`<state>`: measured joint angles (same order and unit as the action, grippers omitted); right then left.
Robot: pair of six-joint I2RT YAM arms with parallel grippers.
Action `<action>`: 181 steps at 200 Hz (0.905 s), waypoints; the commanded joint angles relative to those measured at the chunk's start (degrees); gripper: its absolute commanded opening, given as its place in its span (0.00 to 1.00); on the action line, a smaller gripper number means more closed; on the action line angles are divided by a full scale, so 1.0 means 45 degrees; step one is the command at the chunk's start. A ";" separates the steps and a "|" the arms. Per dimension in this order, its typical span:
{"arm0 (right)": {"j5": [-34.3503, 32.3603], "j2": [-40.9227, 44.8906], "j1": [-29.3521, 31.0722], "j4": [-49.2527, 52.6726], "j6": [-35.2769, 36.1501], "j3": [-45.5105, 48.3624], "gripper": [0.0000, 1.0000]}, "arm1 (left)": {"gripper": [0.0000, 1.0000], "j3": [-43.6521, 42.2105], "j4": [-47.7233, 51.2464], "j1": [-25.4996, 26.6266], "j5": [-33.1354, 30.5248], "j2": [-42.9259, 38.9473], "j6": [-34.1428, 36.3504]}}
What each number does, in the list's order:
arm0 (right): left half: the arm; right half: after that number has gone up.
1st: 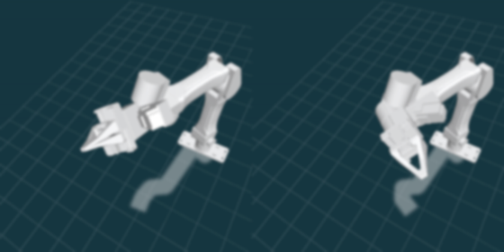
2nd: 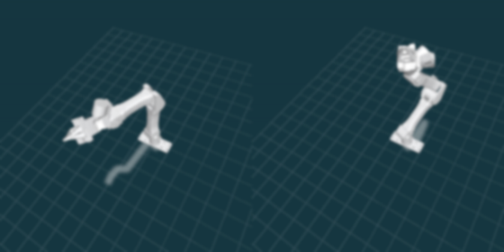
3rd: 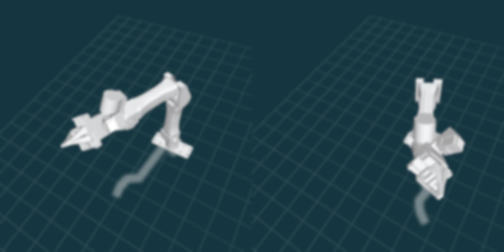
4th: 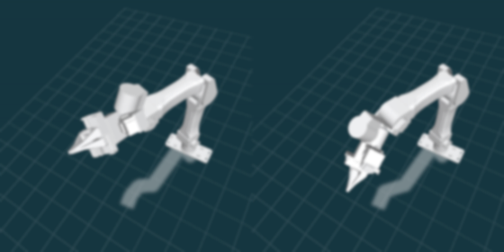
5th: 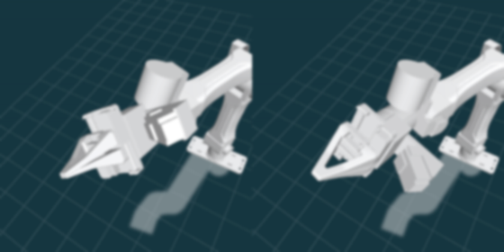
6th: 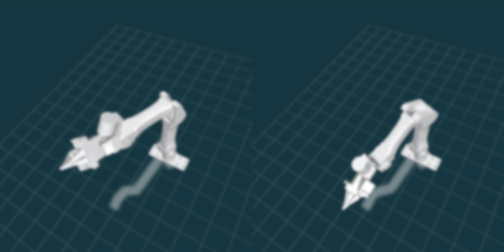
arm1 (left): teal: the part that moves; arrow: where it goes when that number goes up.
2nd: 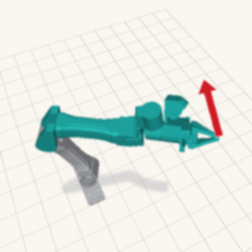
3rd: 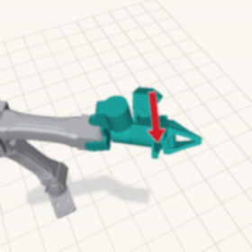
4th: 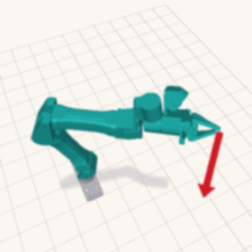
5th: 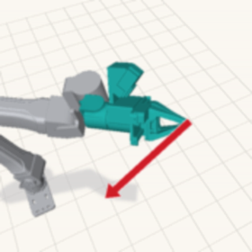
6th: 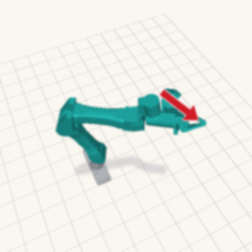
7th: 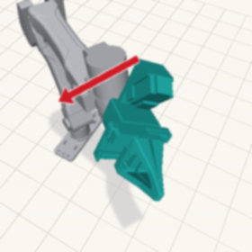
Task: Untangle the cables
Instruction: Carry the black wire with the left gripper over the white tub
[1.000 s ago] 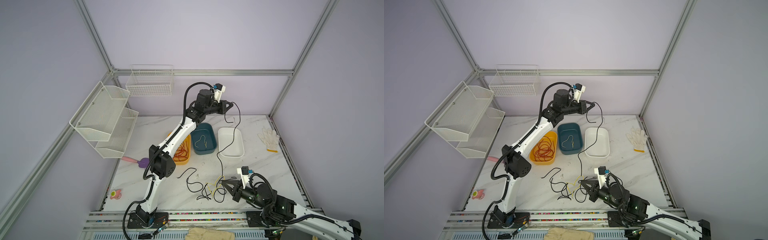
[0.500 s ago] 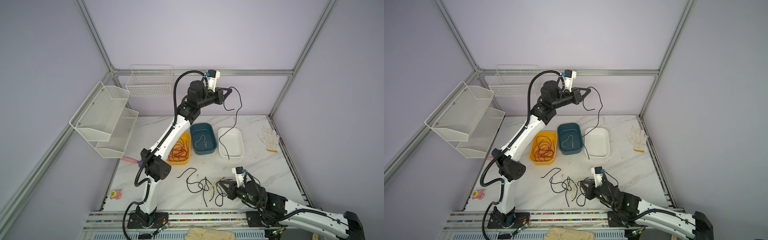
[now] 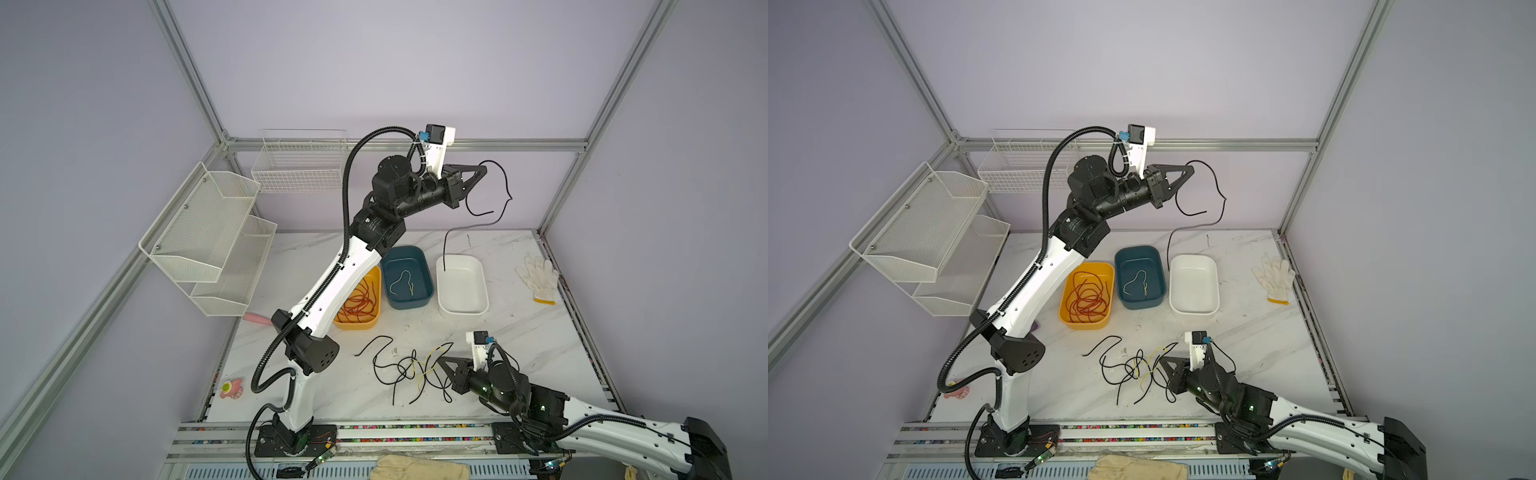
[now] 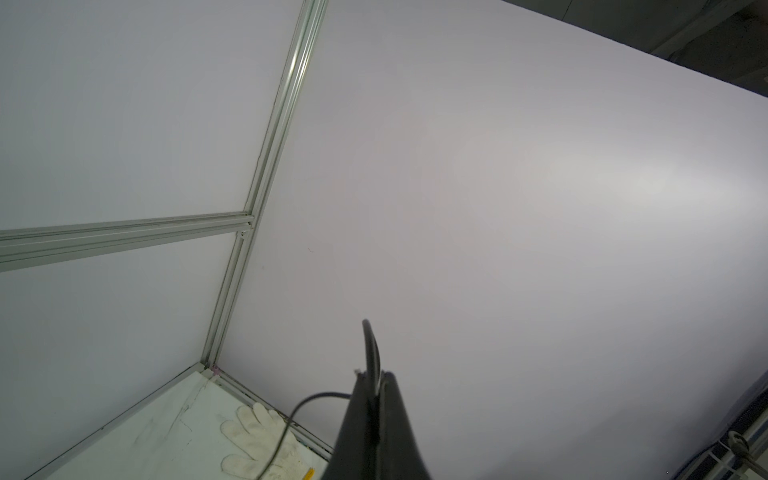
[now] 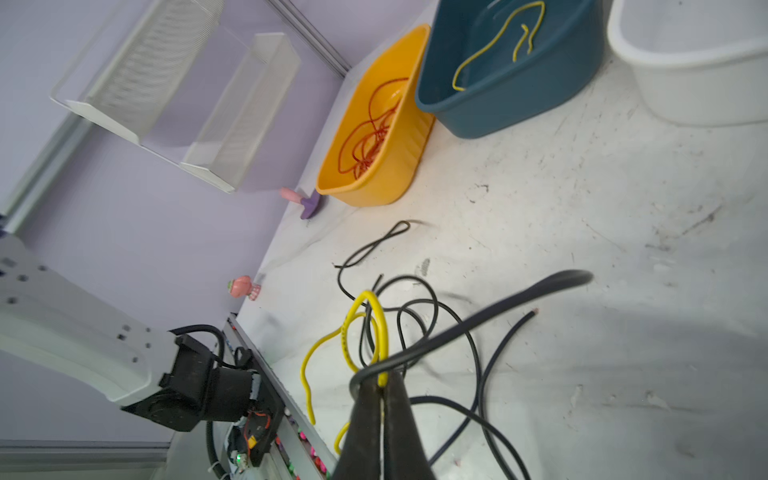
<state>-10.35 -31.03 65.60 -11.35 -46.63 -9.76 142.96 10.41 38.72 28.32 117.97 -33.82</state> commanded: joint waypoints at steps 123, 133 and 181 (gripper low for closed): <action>0.2123 0.0547 0.0070 -0.1115 0.1159 0.0369 0.00 | 0.00 0.1284 -0.0234 -0.0274 0.0111 0.1677 -0.0354; 0.2134 0.0751 0.0070 -0.1020 0.1195 0.0372 0.00 | 0.00 0.1049 -0.0280 -0.0276 0.0167 0.1692 -0.0345; 0.2300 0.1056 0.0070 -0.0914 0.1243 0.0392 0.00 | 0.00 0.0006 -0.0385 -0.0202 0.0358 0.1780 -0.0166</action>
<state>-0.60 -26.59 65.63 -14.33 -41.67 -8.23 143.31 11.22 37.56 28.45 125.80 -34.92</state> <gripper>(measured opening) 0.042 0.048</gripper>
